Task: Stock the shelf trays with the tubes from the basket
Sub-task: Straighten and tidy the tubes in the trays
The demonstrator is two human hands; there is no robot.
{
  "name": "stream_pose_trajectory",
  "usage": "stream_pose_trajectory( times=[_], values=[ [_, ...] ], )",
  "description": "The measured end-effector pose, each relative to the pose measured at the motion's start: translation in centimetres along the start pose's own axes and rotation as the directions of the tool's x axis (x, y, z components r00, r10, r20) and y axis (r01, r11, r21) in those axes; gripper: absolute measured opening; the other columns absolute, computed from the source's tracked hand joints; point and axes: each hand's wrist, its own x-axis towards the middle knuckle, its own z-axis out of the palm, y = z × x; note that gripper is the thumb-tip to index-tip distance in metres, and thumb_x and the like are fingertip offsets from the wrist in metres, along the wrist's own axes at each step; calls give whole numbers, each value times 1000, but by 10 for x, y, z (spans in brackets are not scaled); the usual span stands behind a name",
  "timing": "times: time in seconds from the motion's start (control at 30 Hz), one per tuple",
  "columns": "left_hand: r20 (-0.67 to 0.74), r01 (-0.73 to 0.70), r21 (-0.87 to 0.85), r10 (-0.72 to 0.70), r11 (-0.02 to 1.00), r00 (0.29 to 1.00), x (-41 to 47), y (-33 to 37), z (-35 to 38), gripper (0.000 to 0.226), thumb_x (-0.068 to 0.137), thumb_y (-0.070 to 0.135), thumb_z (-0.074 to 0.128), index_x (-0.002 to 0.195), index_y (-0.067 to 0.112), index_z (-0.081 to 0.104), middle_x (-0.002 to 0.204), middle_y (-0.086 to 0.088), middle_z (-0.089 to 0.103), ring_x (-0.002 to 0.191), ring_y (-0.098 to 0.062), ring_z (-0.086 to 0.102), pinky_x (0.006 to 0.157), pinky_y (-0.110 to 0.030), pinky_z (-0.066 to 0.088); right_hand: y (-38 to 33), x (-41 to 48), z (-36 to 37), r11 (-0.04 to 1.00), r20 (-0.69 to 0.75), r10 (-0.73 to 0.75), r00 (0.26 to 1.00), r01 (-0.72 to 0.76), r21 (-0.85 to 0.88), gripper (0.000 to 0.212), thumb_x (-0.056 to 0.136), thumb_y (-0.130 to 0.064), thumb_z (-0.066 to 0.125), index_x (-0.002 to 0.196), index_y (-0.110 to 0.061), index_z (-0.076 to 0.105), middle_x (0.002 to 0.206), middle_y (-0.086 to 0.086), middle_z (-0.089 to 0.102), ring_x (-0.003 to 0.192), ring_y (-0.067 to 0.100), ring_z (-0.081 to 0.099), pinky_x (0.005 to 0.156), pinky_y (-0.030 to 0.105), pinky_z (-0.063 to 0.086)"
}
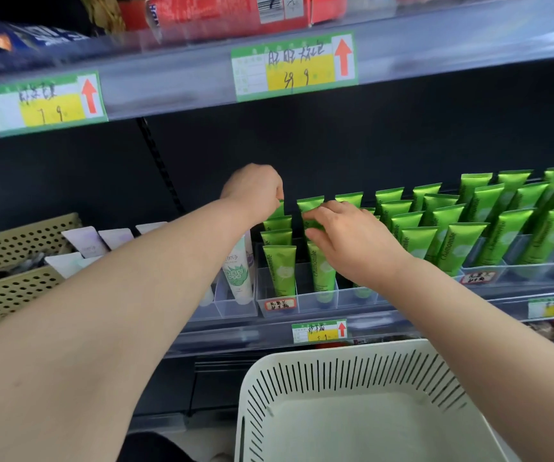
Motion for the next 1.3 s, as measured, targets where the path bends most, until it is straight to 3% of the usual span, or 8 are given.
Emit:
stream_pose_trajectory(
  times=[0.3, 0.53, 0.73, 0.9, 1.03, 1.2, 1.3],
  values=[
    [30, 46, -98, -43, 994, 999, -2, 3, -2, 12, 83, 23, 74, 95, 25, 75, 98, 6, 70, 93, -17, 63, 72, -27, 46, 1, -1, -3, 1000, -2, 8, 1000, -8, 30, 38, 101, -33, 36, 131, -18, 53, 126, 2, 59, 117, 24, 52, 96, 40, 42],
    [11, 69, -177, -69, 982, 998, -10, -8, -16, 17, 82, 16, 73, 97, 23, 76, 99, 6, 71, 96, -16, 64, 85, -33, 53, -13, 2, -3, 1000, -4, -21, 1000, 21, 14, 37, 101, -34, 36, 128, -18, 55, 121, 3, 61, 113, 24, 53, 92, 39, 43],
    [-13, 89, -220, -94, 971, 995, -36, -28, -32, 16, 84, 16, 72, 98, 24, 76, 89, 11, 64, 93, -13, 63, 85, -31, 53, -39, 8, -4, 998, -19, -56, 998, 56, 10, 38, 99, -36, 41, 131, -20, 53, 127, 3, 58, 119, 24, 50, 97, 40, 40],
    [-26, 101, -274, -113, 956, 993, -61, -57, -41, 16, 84, 18, 72, 98, 25, 75, 91, 11, 67, 92, -11, 65, 88, -34, 54, -71, 22, 3, 988, -76, -156, 985, 155, -15, 33, 94, -26, 52, 126, -21, 57, 119, 2, 61, 111, 25, 53, 88, 39, 41],
    [-4, 135, -246, -140, 960, 990, -77, -87, -52, 17, 86, 19, 71, 102, 23, 74, 91, 10, 66, 93, -12, 65, 88, -35, 54, -91, 40, 16, 984, -38, -165, 986, 162, -73, 32, 93, -26, 51, 124, -22, 57, 119, 0, 60, 112, 24, 49, 87, 38, 39],
    [149, 176, -66, -165, 982, 975, -90, -115, -55, 20, 90, 32, 64, 110, 28, 69, 105, 12, 67, 99, -12, 61, 88, -36, 52, -101, 51, 31, 976, -7, -127, 992, 124, -181, 27, 96, -29, 46, 118, -24, 60, 114, -1, 60, 110, 24, 47, 82, 36, 37],
    [202, 149, -61, -134, 987, 970, -92, -118, -52, 15, 92, 30, 62, 102, 29, 72, 91, 20, 61, 96, -10, 59, 86, -34, 51, -103, 54, 34, 972, 24, -92, 995, 95, -215, 23, 98, -29, 42, 107, -23, 62, 106, 0, 64, 108, 25, 49, 81, 36, 34]
  ],
)
